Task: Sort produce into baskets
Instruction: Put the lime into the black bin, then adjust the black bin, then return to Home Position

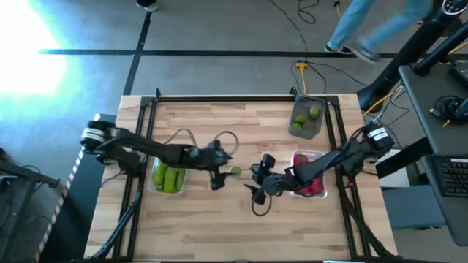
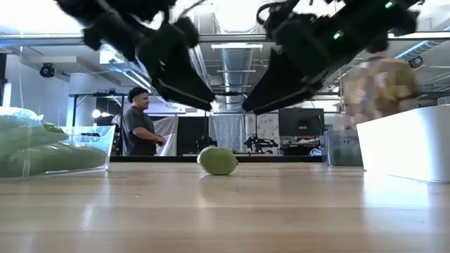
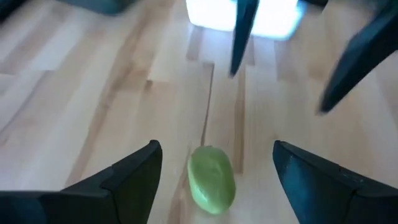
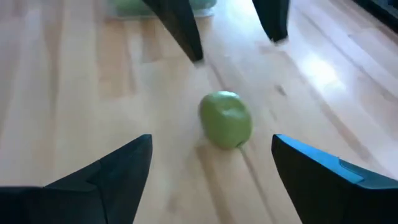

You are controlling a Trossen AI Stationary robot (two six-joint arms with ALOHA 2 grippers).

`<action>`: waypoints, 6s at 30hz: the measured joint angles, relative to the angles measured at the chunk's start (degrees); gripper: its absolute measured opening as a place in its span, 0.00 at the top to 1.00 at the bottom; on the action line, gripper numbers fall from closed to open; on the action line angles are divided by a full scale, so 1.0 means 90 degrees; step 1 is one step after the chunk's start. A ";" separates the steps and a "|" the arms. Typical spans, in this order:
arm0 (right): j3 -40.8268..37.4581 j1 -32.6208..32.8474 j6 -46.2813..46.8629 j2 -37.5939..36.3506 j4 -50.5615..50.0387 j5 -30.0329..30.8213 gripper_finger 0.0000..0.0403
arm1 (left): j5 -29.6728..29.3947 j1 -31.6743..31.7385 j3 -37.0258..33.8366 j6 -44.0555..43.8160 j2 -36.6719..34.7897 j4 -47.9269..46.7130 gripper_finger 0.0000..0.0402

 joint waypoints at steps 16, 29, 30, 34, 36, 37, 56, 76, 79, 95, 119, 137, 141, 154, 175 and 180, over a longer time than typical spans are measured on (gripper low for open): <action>0.0006 -0.1473 -0.1472 0.1374 0.1932 -0.2141 0.21 | -0.0002 -0.0630 -0.2495 -0.0801 -0.2356 0.2262 0.28; 0.0473 -0.1564 -0.1792 0.2121 0.2266 -0.2222 0.42 | -0.0147 -0.0856 -0.3168 -0.0374 -0.4193 0.2073 0.28; 0.0518 -0.1564 -0.1774 0.2141 0.2349 -0.2225 0.45 | -0.0214 -0.0885 -0.3209 -0.0364 -0.4235 0.2045 0.28; 0.0671 -0.1564 -0.1755 0.2077 0.2139 -0.2222 0.50 | -0.0772 -0.1087 -0.3454 -0.0401 -0.4570 0.2026 0.29; 0.0742 -0.1564 -0.1742 0.1845 0.1578 -0.2213 0.50 | -0.1142 -0.1261 -0.3590 -0.0459 -0.4696 0.2066 0.29; 0.0860 -0.1564 -0.1742 0.1731 0.1411 -0.2181 0.49 | -0.1286 -0.1358 -0.3682 -0.0459 -0.4755 0.1963 0.30; 0.0211 -0.3197 0.1415 -0.2223 -0.4680 0.1665 0.50 | -0.1315 -0.1690 -0.3758 0.0826 -0.5826 0.2062 0.30; -0.0976 -0.6257 0.3848 -0.1776 -0.4949 0.0229 0.49 | -0.1331 -0.1683 -0.3764 0.0957 -0.5909 0.2130 0.30; -0.0957 -0.6371 0.3941 -0.1598 -0.4896 0.0034 0.48 | -0.1334 -0.1683 -0.3764 0.0957 -0.5914 0.2130 0.30; -0.0833 -0.6187 0.3196 -0.2123 -0.4585 0.0131 0.23 | -0.1341 -0.1683 -0.3764 0.0954 -0.5933 0.2307 0.30; -0.0821 -0.4646 0.3054 -0.2204 -0.5270 -0.0168 0.31 | -0.1343 -0.1683 -0.3764 0.0996 -0.5933 0.2310 0.30; -0.0147 -0.2928 0.1705 -0.3157 -0.3603 0.0827 0.41 | -0.1295 -0.1891 -0.3722 0.0660 -0.6156 0.1887 0.30; -0.0464 -0.1762 0.0599 -0.2964 -0.1769 0.1011 0.42 | -0.1294 -0.2080 -0.3724 0.0484 -0.6135 0.1821 0.30; -0.0848 0.0492 -0.2218 -0.1032 0.2742 0.0735 0.43 | -0.1495 -0.2227 -0.4002 -0.0163 -0.5419 0.2665 0.30; -0.3415 -0.0175 -0.1582 -0.6132 0.1328 0.0206 0.68 | -0.1457 -0.1929 -0.4215 0.0391 -0.6559 0.2293 0.33; -0.3629 -0.0658 -0.1691 -0.7317 0.0423 -0.0664 0.81 | -0.1169 -0.1523 -0.4213 0.0423 -0.6500 0.2295 0.37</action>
